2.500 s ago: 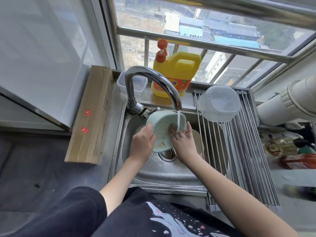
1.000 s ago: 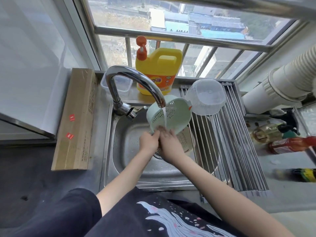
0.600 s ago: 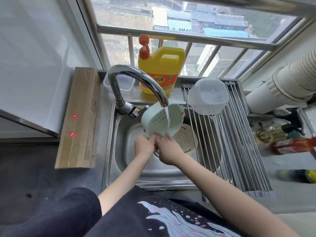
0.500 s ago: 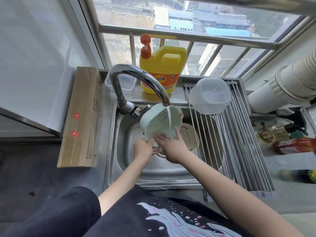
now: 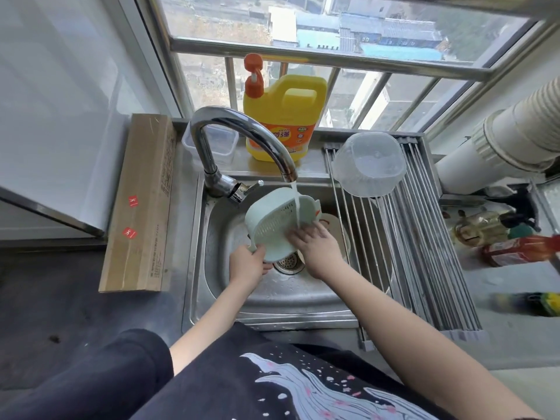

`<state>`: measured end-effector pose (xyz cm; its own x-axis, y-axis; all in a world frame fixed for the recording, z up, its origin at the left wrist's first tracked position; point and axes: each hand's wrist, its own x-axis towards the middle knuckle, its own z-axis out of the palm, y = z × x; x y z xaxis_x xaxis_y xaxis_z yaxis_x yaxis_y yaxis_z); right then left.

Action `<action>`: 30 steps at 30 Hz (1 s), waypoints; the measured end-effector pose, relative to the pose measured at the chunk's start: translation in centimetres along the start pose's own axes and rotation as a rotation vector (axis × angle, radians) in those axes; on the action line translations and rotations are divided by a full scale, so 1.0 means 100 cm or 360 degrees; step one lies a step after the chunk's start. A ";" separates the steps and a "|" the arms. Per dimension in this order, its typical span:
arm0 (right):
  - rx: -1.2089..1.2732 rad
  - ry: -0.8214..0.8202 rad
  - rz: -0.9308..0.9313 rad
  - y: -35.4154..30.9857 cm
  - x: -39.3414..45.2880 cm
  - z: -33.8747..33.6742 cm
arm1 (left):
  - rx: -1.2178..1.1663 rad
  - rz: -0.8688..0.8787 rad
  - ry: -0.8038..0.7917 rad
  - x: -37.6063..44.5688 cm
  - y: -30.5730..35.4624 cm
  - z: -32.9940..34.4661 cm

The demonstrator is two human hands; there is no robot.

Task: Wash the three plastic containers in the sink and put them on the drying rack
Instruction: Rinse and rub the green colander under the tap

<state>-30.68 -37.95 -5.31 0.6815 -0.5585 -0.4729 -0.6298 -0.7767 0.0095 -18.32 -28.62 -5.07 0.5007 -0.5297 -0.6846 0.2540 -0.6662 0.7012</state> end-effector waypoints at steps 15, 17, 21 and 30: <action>-0.0141 -0.0057 -0.0038 0.008 -0.002 -0.015 | -0.0012 -0.0012 -0.0162 -0.003 0.000 -0.002; -0.0191 -0.0090 0.0080 0.003 -0.003 -0.012 | -0.0028 -0.0035 -0.0228 -0.003 0.000 0.001; 0.0423 -0.0256 -0.0053 -0.040 -0.006 0.003 | -0.0177 -0.0077 -0.0211 -0.005 0.003 0.005; -0.0153 -0.0164 0.0073 0.007 -0.002 0.005 | -0.0014 -0.0255 -0.0345 -0.005 -0.005 0.005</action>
<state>-31.45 -38.18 -5.67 0.6080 -0.5648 -0.5580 -0.6173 -0.7782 0.1151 -19.06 -28.28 -5.15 0.2647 -0.5187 -0.8130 0.3231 -0.7466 0.5815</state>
